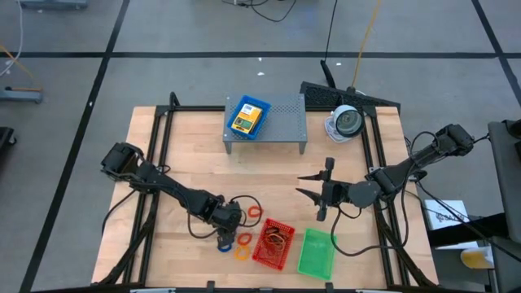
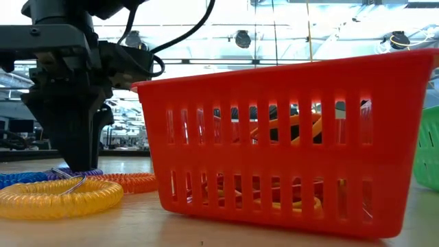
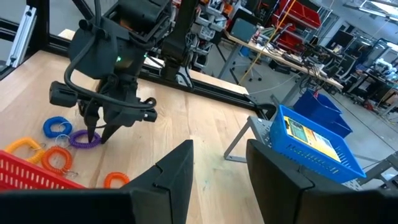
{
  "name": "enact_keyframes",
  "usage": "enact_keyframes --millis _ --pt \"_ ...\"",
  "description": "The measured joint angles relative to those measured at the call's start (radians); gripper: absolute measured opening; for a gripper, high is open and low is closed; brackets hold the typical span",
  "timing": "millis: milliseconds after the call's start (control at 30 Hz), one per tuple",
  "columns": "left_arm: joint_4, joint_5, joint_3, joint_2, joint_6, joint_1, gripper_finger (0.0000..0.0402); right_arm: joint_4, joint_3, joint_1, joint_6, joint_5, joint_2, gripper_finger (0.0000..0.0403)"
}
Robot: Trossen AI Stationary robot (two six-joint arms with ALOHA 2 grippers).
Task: Pick & Place Office Desk Supplies
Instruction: Put the purple spring rubberband into the green bin
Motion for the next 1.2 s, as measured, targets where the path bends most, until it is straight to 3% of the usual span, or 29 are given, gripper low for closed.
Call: enact_keyframes --millis 267,533,833,1200 --pt "-0.110 0.007 0.006 0.003 0.003 -0.001 0.0113 0.003 0.000 0.000 0.000 -0.006 0.000 0.0141" --pt "-0.128 -0.074 0.006 0.005 0.013 -0.011 0.0109 0.007 0.000 -0.020 0.000 -0.127 0.000 0.0141" --pt "-0.140 -0.083 0.005 0.005 0.029 -0.010 0.0012 0.007 0.000 -0.044 0.018 -0.124 0.000 0.0141" --pt "-0.140 -0.085 0.000 -0.033 0.041 -0.009 0.0010 0.020 0.000 -0.046 0.026 -0.124 0.000 0.0141"
